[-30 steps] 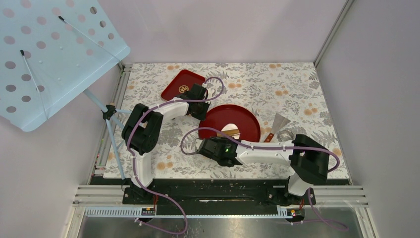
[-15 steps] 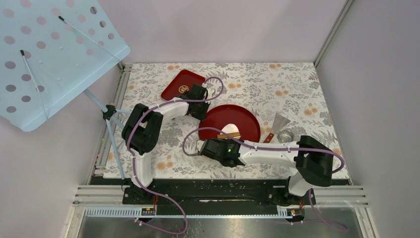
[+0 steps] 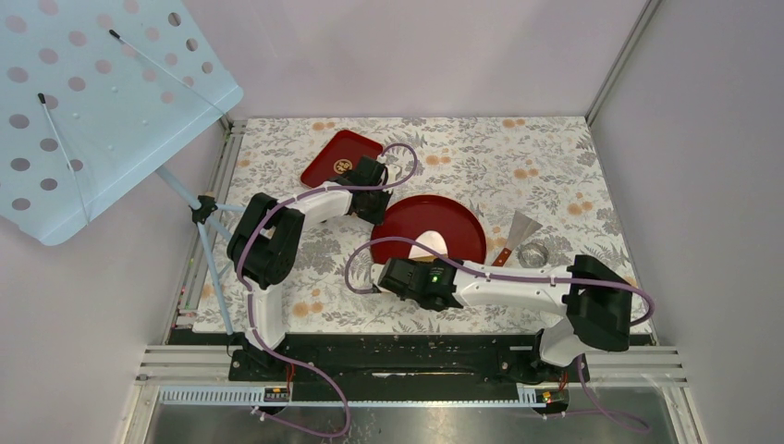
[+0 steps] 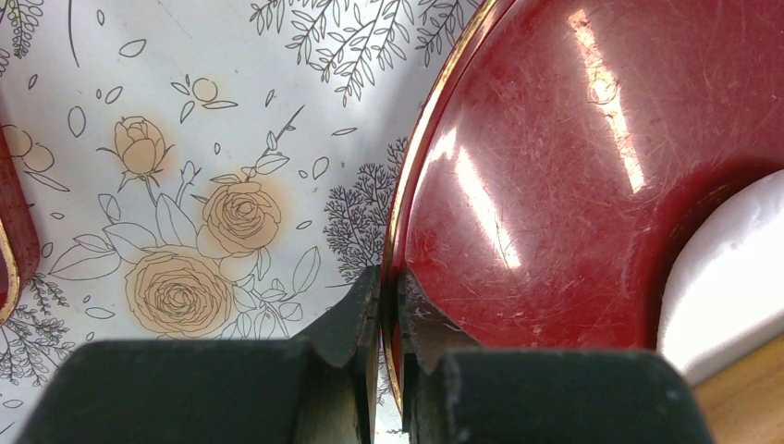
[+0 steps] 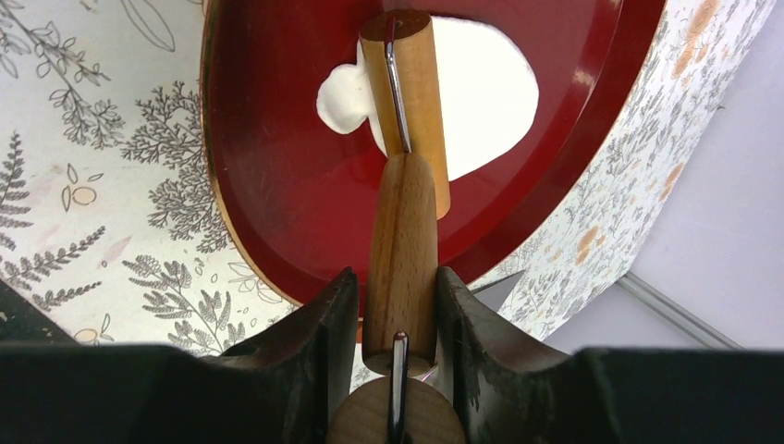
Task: Roll out the dumpling wrappers from the dough
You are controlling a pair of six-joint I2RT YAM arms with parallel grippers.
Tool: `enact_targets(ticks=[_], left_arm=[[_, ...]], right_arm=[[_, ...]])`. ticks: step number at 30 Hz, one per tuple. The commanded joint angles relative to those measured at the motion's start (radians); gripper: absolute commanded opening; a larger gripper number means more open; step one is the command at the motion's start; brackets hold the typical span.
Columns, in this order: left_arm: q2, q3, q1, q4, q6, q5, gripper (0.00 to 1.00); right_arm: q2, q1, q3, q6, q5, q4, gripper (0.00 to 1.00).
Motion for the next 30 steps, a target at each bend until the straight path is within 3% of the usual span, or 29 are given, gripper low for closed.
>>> enact_targets(ticks=[1,14,22,30], left_arm=[[0.025,0.0,0.006,-0.043,0.026,-0.023,0.0],[0.025,-0.001,0.006,-0.044,0.026,-0.023,0.0],[0.026,0.001,0.006,-0.044,0.025,-0.024,0.0],[0.024,0.0,0.007,-0.043,0.025,-0.022,0.0]], right_arm=[[0.033,0.011,-0.067,0.078,-0.42,-0.226,0.0],[-0.026,-0.03,-0.056,0.064,-0.401,-0.23,0.0],[-0.123,-0.179,0.077,0.043,-0.211,-0.113,0.0],[-0.003,-0.221,0.155,0.037,-0.092,0.015,0.0]])
